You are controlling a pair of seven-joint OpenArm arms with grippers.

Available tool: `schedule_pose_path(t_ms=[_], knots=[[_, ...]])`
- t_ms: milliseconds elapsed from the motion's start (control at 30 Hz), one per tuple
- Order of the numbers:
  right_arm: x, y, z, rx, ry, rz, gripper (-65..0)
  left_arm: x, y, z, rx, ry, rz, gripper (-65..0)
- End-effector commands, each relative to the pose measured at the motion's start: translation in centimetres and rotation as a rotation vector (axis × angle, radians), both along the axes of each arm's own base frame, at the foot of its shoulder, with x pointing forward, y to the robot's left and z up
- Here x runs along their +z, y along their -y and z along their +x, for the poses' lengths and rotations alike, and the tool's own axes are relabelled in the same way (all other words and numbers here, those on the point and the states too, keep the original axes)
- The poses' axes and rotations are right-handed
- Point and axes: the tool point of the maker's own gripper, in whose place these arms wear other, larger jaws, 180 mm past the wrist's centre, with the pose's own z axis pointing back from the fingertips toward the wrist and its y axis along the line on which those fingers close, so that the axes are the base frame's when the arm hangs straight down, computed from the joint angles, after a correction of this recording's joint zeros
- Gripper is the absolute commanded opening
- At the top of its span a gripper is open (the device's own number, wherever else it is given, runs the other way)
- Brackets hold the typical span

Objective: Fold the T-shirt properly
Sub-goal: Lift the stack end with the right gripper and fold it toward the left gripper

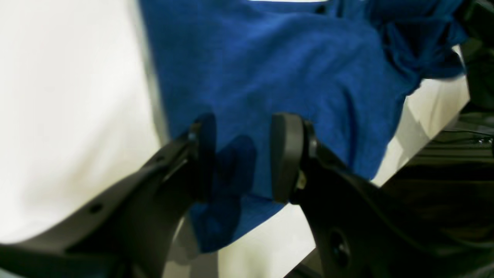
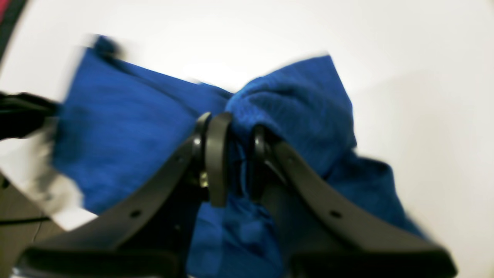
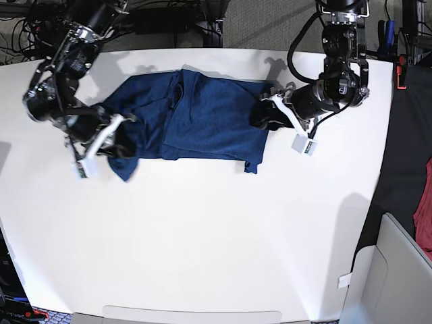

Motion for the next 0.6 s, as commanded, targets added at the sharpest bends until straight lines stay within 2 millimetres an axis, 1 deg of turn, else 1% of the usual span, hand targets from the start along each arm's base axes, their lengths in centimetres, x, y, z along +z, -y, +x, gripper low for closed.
schedule_pose_path(t_ms=[0,67,200,300,367,567], knots=[[1.7,-1.2,0.8,0.026,0.062,0.021,-59.4,1.1,-0.4,0.7,0.017,0.040,-0.015,-42.2],[2.4,-4.0,1.1,0.080,0.080,0.058,-59.4,1.0,-1.4,0.8,0.044,0.040,-0.007,-42.2],[3.6,-8.2,1.9,0.160,0.108,0.075,-59.3,0.5,-3.4,0.3,0.103,0.022,0.005,-42.2],[4.2,-10.0,2.5,0.220,0.127,0.015,-59.3,0.5,-4.7,0.4,0.138,0.023,0.016,-42.2],[4.2,-11.0,2.5,0.258,0.132,-0.026,-59.3,0.1,-5.4,-0.2,0.143,0.009,0.031,-42.2],[4.1,-12.8,2.0,0.320,0.136,-0.058,-59.3,-0.1,-5.7,-0.6,0.146,0.001,0.036,-42.2]])
